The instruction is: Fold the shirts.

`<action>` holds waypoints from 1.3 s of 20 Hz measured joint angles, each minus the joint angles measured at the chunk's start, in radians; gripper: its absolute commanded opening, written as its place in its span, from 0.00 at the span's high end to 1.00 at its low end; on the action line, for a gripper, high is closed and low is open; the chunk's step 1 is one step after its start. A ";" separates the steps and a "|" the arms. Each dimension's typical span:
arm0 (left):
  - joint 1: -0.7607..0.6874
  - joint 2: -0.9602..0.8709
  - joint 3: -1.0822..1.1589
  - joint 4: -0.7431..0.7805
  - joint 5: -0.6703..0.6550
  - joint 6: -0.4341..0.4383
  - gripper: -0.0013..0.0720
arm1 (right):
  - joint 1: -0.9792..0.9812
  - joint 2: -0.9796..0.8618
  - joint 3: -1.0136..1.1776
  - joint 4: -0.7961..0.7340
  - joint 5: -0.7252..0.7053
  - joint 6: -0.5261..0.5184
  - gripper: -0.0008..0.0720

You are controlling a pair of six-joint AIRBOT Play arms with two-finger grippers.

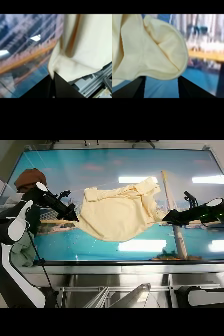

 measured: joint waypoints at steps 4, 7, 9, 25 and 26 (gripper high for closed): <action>0.030 -0.002 0.002 0.009 -0.053 0.000 0.95 | -0.028 0.029 0.062 -0.031 0.109 -0.141 0.09; 0.043 -0.002 0.003 0.012 -0.066 0.000 0.95 | -0.013 0.045 0.083 -0.039 0.128 -0.233 0.09; 0.043 -0.002 0.003 0.011 -0.068 0.000 0.95 | 0.019 0.043 0.089 -0.065 0.124 -0.269 0.09; 0.096 0.295 0.004 -0.761 -0.216 0.209 0.96 | 0.092 0.322 0.294 0.122 0.218 -0.180 0.96; 0.115 0.373 0.009 -0.937 -0.226 0.252 0.96 | 0.043 0.394 0.320 0.238 0.209 -0.181 0.96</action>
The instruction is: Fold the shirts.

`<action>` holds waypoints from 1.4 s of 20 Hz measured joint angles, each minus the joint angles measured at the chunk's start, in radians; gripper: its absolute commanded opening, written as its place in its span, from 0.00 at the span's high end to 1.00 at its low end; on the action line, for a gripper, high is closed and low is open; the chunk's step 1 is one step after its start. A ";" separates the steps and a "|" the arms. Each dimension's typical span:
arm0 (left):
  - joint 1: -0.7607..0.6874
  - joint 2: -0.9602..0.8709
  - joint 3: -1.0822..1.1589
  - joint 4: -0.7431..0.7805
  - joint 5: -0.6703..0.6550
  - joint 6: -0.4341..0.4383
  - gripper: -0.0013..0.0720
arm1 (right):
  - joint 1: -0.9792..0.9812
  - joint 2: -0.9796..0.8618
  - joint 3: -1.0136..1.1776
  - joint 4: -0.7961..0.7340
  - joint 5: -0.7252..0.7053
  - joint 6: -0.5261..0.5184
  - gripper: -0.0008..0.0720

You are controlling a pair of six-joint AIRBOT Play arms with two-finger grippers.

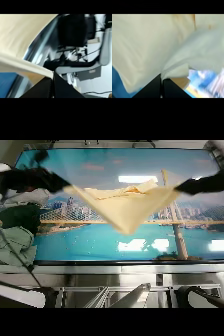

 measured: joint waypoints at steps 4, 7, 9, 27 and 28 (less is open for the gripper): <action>0.140 0.290 0.082 -0.443 0.042 0.098 0.96 | -0.240 0.282 0.094 0.400 -0.172 -0.019 0.96; 0.332 0.470 0.175 -0.557 0.139 0.116 0.95 | -0.374 0.426 0.124 0.538 -0.311 -0.028 0.96; 0.481 0.560 0.209 -0.497 0.194 0.092 0.95 | -0.419 0.476 0.132 0.583 -0.360 -0.044 0.96; -0.036 -0.305 0.365 0.568 0.372 -0.094 0.01 | -0.054 -0.376 0.084 0.242 -0.396 0.030 0.34; -0.029 -0.341 0.390 0.573 0.339 -0.124 0.01 | -0.084 -0.378 0.087 0.205 -0.359 0.037 0.34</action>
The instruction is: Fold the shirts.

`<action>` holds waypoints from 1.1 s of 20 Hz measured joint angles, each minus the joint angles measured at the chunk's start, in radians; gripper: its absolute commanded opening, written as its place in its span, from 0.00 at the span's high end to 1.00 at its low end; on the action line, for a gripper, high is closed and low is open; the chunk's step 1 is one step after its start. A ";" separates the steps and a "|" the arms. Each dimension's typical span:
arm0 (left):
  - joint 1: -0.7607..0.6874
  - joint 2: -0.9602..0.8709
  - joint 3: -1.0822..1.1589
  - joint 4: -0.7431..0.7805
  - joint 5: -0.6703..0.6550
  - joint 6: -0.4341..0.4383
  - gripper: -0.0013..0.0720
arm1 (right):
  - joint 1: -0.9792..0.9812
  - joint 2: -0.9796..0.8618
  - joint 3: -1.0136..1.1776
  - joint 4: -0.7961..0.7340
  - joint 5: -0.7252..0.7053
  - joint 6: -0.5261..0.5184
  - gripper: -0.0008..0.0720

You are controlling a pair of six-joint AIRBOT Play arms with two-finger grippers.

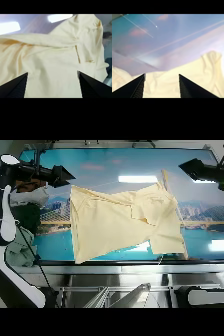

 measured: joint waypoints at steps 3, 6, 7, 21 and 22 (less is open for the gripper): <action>0.039 -0.011 -0.060 0.014 -0.075 -0.052 0.01 | -0.095 -0.001 -0.005 -0.180 0.145 0.055 0.34; 0.074 0.037 -0.204 0.025 -0.139 -0.079 0.01 | -0.142 -0.018 -0.061 -0.347 0.233 0.098 0.28; 0.080 0.056 -0.257 0.026 -0.156 -0.086 0.01 | -0.150 -0.032 -0.084 -0.385 0.243 0.106 0.26; 0.098 0.418 -0.925 0.333 -0.155 -0.140 0.04 | -0.101 -0.274 -0.151 -0.474 0.439 0.163 0.96; 0.096 0.436 -0.969 0.343 -0.137 -0.144 0.04 | -0.088 -0.275 -0.151 -0.467 0.431 0.148 0.96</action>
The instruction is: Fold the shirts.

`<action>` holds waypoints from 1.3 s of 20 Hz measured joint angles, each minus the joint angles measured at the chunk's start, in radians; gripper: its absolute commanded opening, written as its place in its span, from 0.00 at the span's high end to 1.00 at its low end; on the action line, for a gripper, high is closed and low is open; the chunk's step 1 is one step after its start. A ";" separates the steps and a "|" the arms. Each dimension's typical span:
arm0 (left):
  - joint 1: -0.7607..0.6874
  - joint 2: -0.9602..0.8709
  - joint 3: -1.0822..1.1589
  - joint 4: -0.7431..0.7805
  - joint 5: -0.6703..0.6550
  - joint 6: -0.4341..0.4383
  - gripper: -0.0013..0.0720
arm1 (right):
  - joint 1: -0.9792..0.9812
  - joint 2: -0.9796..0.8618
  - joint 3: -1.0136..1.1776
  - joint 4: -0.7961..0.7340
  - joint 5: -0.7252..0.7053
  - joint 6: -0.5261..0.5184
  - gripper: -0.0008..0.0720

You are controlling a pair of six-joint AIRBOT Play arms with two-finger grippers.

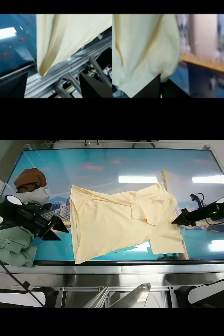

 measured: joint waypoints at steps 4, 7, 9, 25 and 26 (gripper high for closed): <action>-0.031 0.041 -0.172 0.019 0.059 -0.024 0.04 | 0.022 -0.002 0.000 0.027 -0.016 -0.023 0.96; -0.092 0.041 -0.259 0.010 0.118 -0.030 0.04 | 0.026 0.003 0.000 0.031 -0.017 -0.029 0.96; -0.148 0.016 -0.278 -0.016 0.125 -0.037 0.30 | 0.027 0.005 0.000 0.040 -0.014 -0.029 0.96; -0.214 0.113 0.009 -0.232 -0.034 0.104 0.95 | -0.164 0.324 0.000 0.151 0.152 0.073 0.96; -0.172 0.165 0.032 -0.330 -0.056 0.135 0.95 | -0.191 0.382 0.000 0.206 0.159 0.074 0.96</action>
